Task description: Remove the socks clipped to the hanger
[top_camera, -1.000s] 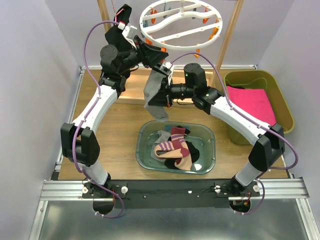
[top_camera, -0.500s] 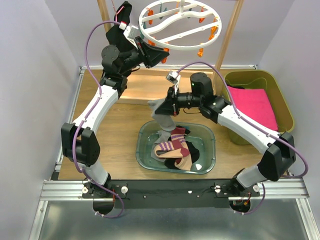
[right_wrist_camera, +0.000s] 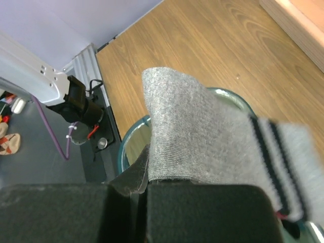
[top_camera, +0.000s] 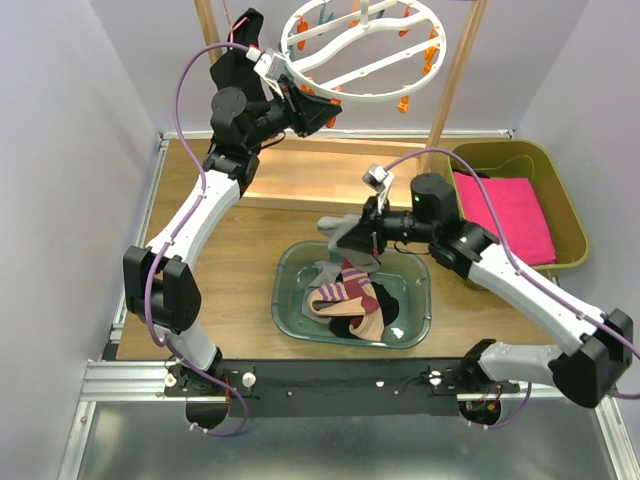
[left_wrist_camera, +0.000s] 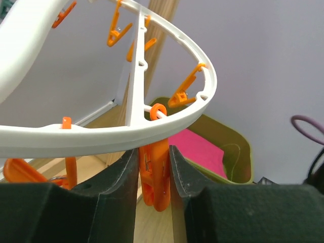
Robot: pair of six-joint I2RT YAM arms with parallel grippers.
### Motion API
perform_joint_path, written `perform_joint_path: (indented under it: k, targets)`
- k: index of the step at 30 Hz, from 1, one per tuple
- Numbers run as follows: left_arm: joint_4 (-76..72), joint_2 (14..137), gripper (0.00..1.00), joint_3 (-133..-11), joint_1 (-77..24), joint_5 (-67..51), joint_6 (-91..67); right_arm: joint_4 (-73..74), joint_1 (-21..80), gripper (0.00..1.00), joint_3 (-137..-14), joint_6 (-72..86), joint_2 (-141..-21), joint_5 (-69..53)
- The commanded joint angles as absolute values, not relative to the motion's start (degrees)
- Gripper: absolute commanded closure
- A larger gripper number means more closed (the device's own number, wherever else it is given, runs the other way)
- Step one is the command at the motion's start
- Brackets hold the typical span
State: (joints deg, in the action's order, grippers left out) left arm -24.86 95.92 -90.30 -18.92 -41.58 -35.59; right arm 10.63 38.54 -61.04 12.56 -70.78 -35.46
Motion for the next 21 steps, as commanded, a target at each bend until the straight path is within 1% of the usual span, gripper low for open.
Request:
perform_joint_path:
  k: [1, 5, 11, 12, 13, 15, 21]
  targets:
    - [-17.94, 93.61, 1.00, -93.25, -19.60, -35.95, -28.92, 14.06, 38.41, 0.99, -55.39, 15.20, -65.05, -30.23]
    - [-14.68, 93.08, 0.99, -94.22, -19.95, -33.31, -25.85, 13.36, 38.41, 0.99, -50.21, 20.20, -58.91, -29.71]
    - [-10.29, 93.08, 0.98, -95.80, -20.83, -30.06, -22.68, 11.87, 38.41, 0.99, -43.43, 25.48, -52.83, -27.34]
    - [-9.94, 93.16, 0.97, -95.89, -20.83, -29.36, -22.33, 11.00, 38.50, 0.99, -40.81, 27.58, -51.52, -27.16]
    - [-9.50, 93.16, 0.95, -96.24, -21.00, -29.01, -21.72, 10.20, 38.41, 0.99, -39.65, 28.47, -50.89, -27.25]
    - [-8.44, 93.08, 0.94, -96.42, -21.35, -27.78, -20.92, 8.88, 38.41, 0.99, -36.76, 30.49, -49.93, -26.38]
    - [-6.86, 93.25, 0.93, -97.29, -22.32, -24.88, -19.34, 8.17, 38.41, 0.99, -33.23, 34.53, -46.85, -23.65]
